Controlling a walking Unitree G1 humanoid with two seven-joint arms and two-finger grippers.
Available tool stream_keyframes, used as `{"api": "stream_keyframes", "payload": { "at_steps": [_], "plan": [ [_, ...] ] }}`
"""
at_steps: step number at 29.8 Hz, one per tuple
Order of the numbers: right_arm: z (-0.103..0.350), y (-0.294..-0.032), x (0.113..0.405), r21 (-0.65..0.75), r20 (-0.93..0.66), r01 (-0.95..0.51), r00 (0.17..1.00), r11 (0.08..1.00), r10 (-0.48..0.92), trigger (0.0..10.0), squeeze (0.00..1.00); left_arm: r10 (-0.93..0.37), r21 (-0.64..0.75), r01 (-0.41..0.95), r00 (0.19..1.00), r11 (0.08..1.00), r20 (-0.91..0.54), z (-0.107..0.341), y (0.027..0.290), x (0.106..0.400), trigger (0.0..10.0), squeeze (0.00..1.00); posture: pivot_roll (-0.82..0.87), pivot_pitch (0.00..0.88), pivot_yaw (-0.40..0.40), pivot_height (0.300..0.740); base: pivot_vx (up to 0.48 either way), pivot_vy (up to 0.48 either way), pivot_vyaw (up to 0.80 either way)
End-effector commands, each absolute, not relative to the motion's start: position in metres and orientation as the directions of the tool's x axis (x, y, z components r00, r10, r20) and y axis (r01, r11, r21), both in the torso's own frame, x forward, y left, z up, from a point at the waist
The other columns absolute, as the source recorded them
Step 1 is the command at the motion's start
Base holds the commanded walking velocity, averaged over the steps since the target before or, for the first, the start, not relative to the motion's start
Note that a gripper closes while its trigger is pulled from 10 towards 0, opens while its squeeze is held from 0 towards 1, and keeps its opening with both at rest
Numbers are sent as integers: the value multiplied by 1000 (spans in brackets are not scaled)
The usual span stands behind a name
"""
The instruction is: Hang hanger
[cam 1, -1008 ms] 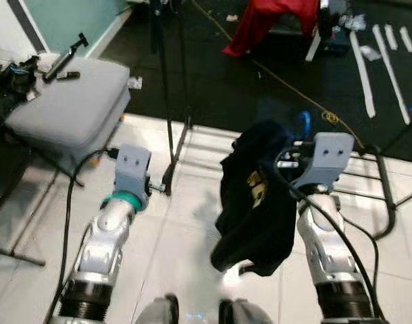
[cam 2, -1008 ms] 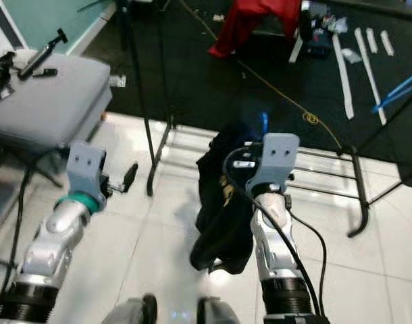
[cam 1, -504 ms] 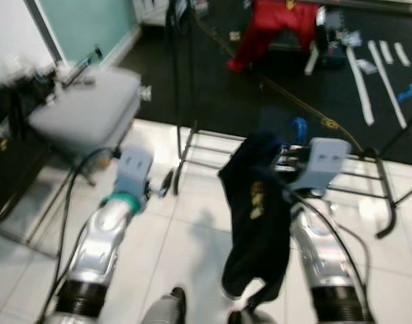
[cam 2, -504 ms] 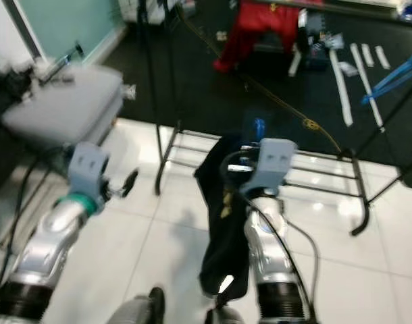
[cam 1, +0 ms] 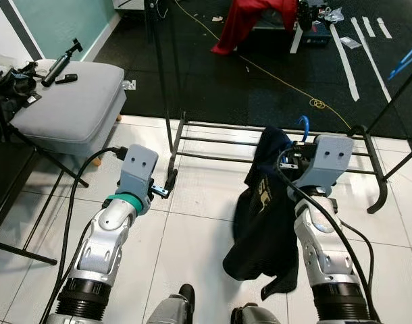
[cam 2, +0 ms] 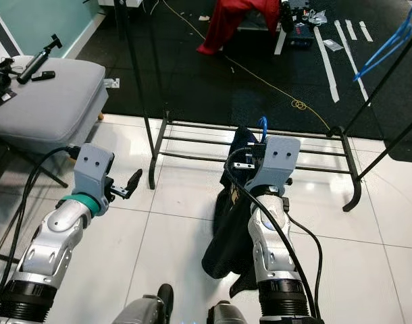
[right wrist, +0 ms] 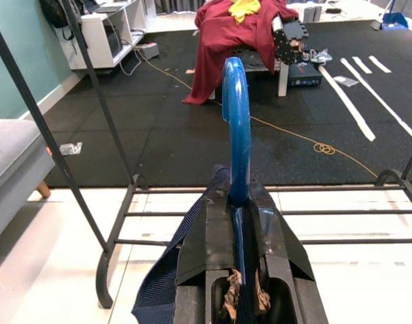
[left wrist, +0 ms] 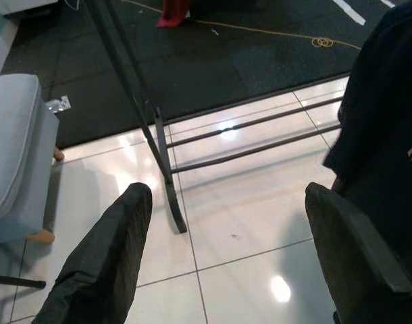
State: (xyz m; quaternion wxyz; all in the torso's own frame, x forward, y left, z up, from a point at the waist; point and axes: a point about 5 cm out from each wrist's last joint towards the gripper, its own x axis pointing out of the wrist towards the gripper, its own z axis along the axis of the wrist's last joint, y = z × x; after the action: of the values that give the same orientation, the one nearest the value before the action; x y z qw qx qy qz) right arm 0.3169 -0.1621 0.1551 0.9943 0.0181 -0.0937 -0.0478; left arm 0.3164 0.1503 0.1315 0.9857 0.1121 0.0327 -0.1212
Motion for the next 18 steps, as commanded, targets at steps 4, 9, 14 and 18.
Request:
{"api": "stream_keyframes", "payload": {
  "at_steps": [4, 9, 14, 18],
  "plan": [
    [158, -163, 317, 50, 193, 95, 976, 994, -103, 10000, 0, -227, 206, 249, 965, 946, -129, 125, 152, 316, 10000, 0, 12, 117, 76, 740, 0, 0, 0],
    [161, -165, 318, 32, 209, 94, 973, 995, -99, 10000, 0, -207, 186, 229, 969, 955, -132, 125, 152, 318, 10000, 0, 9, 121, 74, 740, 0, -256, 0],
    [172, -166, 320, 5, 253, 81, 964, 997, -80, 10000, 0, -192, 195, 216, 972, 957, -135, 125, 153, 318, 10000, 0, 7, 122, 73, 740, 0, -480, 0],
    [180, -167, 323, -5, 272, 66, 960, 998, -62, 10000, 0, -178, 186, 200, 976, 962, -129, 126, 154, 318, 10000, 0, 7, 121, 71, 740, 0, -240, 0]
  ]
}}
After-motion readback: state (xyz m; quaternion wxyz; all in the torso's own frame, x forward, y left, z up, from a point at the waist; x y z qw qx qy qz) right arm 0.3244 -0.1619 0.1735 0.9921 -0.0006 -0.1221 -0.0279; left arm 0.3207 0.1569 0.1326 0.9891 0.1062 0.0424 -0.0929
